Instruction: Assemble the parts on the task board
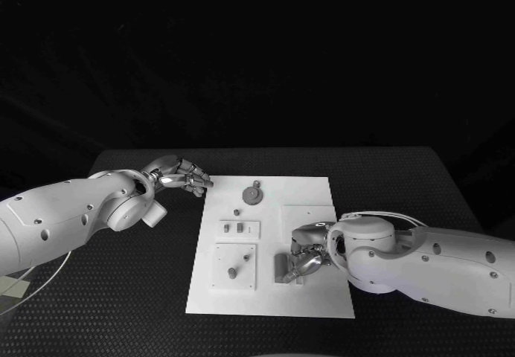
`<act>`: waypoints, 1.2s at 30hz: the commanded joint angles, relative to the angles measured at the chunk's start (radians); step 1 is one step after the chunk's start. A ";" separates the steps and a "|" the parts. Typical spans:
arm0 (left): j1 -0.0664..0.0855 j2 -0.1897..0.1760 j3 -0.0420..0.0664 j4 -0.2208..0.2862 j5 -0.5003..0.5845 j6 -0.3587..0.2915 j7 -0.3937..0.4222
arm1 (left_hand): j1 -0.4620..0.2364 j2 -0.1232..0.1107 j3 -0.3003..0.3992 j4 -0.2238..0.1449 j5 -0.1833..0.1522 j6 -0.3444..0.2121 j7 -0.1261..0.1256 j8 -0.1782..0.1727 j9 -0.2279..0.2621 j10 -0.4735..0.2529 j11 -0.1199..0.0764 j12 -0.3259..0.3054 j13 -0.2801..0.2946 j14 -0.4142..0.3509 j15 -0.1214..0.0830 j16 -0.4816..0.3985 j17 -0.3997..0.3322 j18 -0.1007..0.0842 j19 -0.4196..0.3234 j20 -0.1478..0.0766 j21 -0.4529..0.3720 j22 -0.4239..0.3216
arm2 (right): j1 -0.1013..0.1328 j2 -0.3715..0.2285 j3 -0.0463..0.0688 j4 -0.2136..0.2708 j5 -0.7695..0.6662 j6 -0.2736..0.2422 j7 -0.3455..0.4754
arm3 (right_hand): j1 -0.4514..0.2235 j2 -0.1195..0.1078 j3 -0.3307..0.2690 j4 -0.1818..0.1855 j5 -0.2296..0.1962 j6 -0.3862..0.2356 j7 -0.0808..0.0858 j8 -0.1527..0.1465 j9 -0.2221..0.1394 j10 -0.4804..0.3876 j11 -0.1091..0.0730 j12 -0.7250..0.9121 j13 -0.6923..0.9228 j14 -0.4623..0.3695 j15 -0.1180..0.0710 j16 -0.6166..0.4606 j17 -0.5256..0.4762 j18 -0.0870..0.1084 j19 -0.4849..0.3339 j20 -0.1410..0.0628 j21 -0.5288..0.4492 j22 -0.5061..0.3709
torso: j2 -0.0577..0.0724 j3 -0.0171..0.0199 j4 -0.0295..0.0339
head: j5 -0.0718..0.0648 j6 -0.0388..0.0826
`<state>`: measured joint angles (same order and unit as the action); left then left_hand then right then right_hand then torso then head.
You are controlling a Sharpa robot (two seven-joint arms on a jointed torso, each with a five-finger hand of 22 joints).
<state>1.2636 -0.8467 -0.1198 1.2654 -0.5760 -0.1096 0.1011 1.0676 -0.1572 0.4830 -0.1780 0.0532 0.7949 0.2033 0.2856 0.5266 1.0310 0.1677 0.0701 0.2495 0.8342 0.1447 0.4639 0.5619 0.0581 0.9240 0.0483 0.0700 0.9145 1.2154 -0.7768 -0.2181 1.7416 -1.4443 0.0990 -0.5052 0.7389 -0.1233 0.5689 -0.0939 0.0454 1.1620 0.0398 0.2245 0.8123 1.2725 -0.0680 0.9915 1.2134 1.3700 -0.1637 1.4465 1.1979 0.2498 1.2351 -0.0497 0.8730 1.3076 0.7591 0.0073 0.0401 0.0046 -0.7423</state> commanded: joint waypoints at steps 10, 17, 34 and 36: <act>0.001 0.001 0.001 0.001 0.002 0.012 0.005 | -0.007 0.001 -0.001 0.005 -0.004 -0.002 -0.003 0.004 -0.001 0.002 0.002 0.001 -0.001 0.004 0.004 -0.007 0.002 0.021 -0.005 0.001 0.002 -0.001 | 0.002 -0.005 0.002 -0.015 0.079 0.069 0.003 | -0.036 -0.040 -0.005 0.006 0.004 -0.001 0.000 -0.002 -0.004 -0.002 -0.001 -0.003 0.001 -0.008 -0.004 -0.001 -0.010 0.012 -0.004 -0.007 0.001 0.017 | 0.000 0.0000 0.0007 | 0.001 0.003; 0.001 0.000 0.000 0.001 0.002 0.012 0.005 | -0.007 0.001 -0.001 0.005 -0.004 -0.002 -0.003 0.004 -0.002 0.002 0.002 0.001 -0.002 0.005 0.003 -0.007 0.002 0.021 -0.005 0.001 0.002 -0.001 | 0.002 -0.028 0.003 -0.001 0.175 0.061 0.026 | -0.032 -0.097 0.034 0.034 0.004 -0.003 0.002 -0.003 -0.003 -0.002 0.000 -0.005 0.002 -0.009 -0.004 -0.004 -0.015 0.012 0.000 -0.008 -0.001 0.015 | 0.000 0.0001 0.0005 | 0.003 0.002; 0.001 0.000 0.000 0.000 0.001 0.012 0.005 | -0.006 0.001 -0.001 0.004 -0.004 -0.002 -0.003 0.005 -0.002 0.002 0.002 0.001 -0.002 0.005 0.003 -0.008 0.004 0.021 -0.005 0.001 0.002 -0.001 | 0.003 -0.051 0.008 -0.009 0.158 0.003 0.025 | -0.033 -0.090 0.049 0.063 0.004 -0.004 0.002 -0.002 0.000 -0.003 0.000 -0.006 0.004 -0.008 -0.004 -0.004 -0.015 0.012 0.003 -0.008 -0.001 0.016 | 0.000 0.0004 -0.0004 | 0.004 0.004; 0.001 0.000 0.000 0.000 0.001 0.013 0.006 | -0.006 0.001 -0.001 0.004 -0.004 -0.002 -0.003 0.005 -0.002 0.002 0.002 0.001 -0.002 0.005 0.003 -0.008 0.004 0.021 -0.005 0.001 0.002 -0.001 | 0.003 -0.048 0.009 -0.012 0.157 -0.010 0.025 | -0.033 -0.076 0.044 0.061 0.004 -0.004 0.002 -0.001 0.001 -0.003 0.000 -0.005 0.005 -0.008 -0.004 -0.003 -0.014 0.012 0.002 -0.008 0.000 0.017 | 0.000 0.0003 -0.0005 | 0.004 0.004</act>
<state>1.2636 -0.8479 -0.1199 1.2644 -0.5763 -0.1086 0.1000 1.0676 -0.1572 0.4830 -0.1781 0.0532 0.7949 0.2033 0.2856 0.5258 1.0309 0.1677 0.0701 0.2487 0.8342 0.1447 0.4600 0.5641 0.0680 0.9240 0.0484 0.0700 0.9146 1.2182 -0.8265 -0.2098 1.7308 -1.2854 0.1188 -0.4884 0.7058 -0.2045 0.6156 -0.0343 0.0463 1.1613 0.0397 0.2244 0.8127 1.2725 -0.0678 0.9914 1.2174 1.3646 -0.1661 1.4464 1.1828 0.2498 1.2346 -0.0570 0.8730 1.3076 0.7591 0.0075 0.0401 0.0091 -0.7381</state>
